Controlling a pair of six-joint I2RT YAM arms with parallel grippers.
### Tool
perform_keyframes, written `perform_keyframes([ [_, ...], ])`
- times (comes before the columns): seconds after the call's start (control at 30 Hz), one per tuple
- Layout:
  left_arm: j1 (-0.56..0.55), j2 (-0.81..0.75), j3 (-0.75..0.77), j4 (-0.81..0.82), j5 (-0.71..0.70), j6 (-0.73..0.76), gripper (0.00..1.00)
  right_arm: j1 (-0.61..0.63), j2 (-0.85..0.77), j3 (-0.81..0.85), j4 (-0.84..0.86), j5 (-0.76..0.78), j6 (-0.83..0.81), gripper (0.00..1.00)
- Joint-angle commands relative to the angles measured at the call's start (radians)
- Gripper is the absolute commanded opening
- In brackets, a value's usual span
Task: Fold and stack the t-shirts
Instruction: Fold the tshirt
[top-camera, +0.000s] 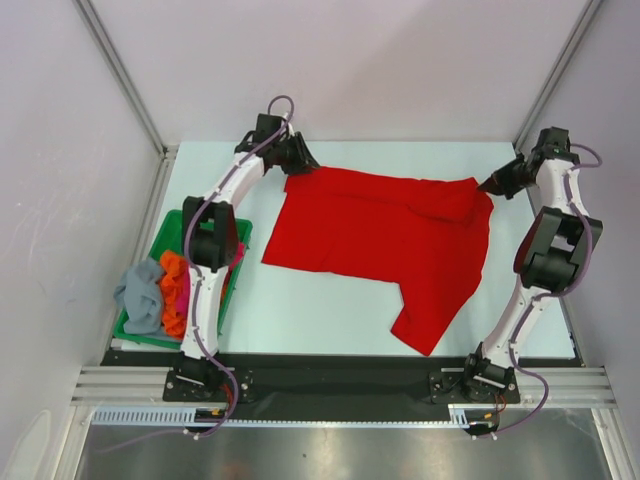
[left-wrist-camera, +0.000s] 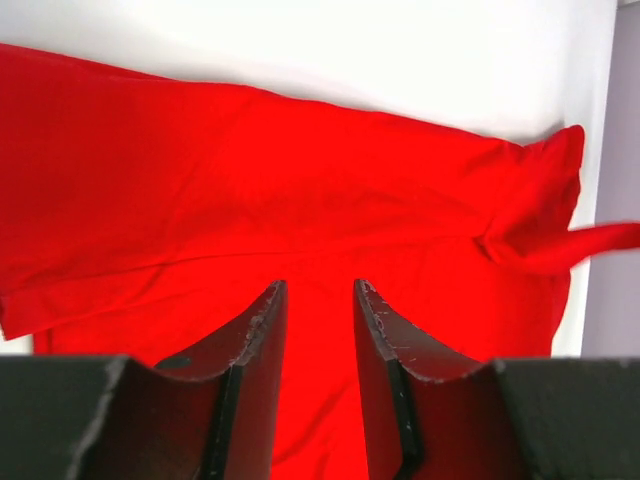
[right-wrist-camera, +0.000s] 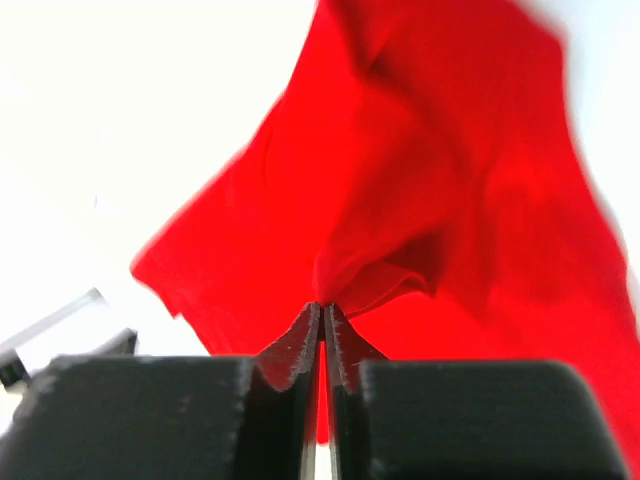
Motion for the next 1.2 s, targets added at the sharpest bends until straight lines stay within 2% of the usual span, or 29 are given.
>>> perform_keyframes([
  [0.0, 0.012, -0.003, 0.039, 0.047, 0.018, -0.023, 0.38, -0.026, 0.108, 0.040, 0.087, -0.022, 0.090, 0.15],
  [0.1, 0.012, 0.000, 0.039, 0.050, 0.017, -0.023, 0.38, -0.032, 0.170, 0.072, 0.168, 0.012, 0.075, 0.24],
  [0.2, 0.010, 0.000, 0.034, 0.050, 0.027, -0.025, 0.37, -0.034, 0.269, 0.190, 0.208, 0.027, 0.006, 0.33],
  [0.23, 0.010, -0.002, 0.028, 0.049, 0.026, -0.022, 0.37, -0.034, 0.300, 0.313, 0.167, 0.027, -0.014, 0.35],
  [0.3, 0.008, -0.012, 0.013, 0.046, 0.024, -0.008, 0.37, -0.032, 0.377, 0.446, 0.084, 0.070, -0.084, 0.43],
  [0.37, 0.008, -0.025, -0.006, 0.047, 0.020, 0.007, 0.37, -0.014, 0.386, 0.584, -0.068, 0.142, -0.154, 0.44],
  [0.4, 0.008, -0.034, -0.032, 0.052, 0.017, 0.012, 0.37, 0.006, 0.347, 0.591, -0.111, 0.183, -0.236, 0.49],
  [0.43, 0.008, -0.049, -0.047, 0.056, 0.015, 0.015, 0.37, 0.027, 0.304, 0.573, -0.149, 0.220, -0.276, 0.51],
  [0.53, 0.007, -0.081, -0.093, 0.058, 0.020, 0.020, 0.36, 0.135, 0.123, 0.332, -0.130, 0.371, -0.376, 0.59],
  [0.6, -0.001, -0.103, -0.124, 0.052, 0.015, 0.040, 0.36, 0.199, 0.026, 0.172, -0.119, 0.470, -0.389, 0.59],
  [0.7, -0.011, -0.147, -0.156, 0.038, -0.009, 0.069, 0.37, 0.267, -0.033, 0.015, -0.047, 0.506, -0.421, 0.57],
  [0.87, -0.027, -0.216, -0.214, 0.038, -0.026, 0.087, 0.37, 0.350, -0.040, -0.069, -0.024, 0.593, -0.464, 0.51],
  [1.0, -0.042, -0.261, -0.271, 0.059, -0.017, 0.084, 0.37, 0.440, 0.024, -0.020, -0.057, 0.665, -0.479, 0.51],
  [1.17, -0.056, -0.313, -0.316, 0.069, -0.011, 0.084, 0.38, 0.477, 0.095, 0.036, -0.071, 0.750, -0.468, 0.52],
])
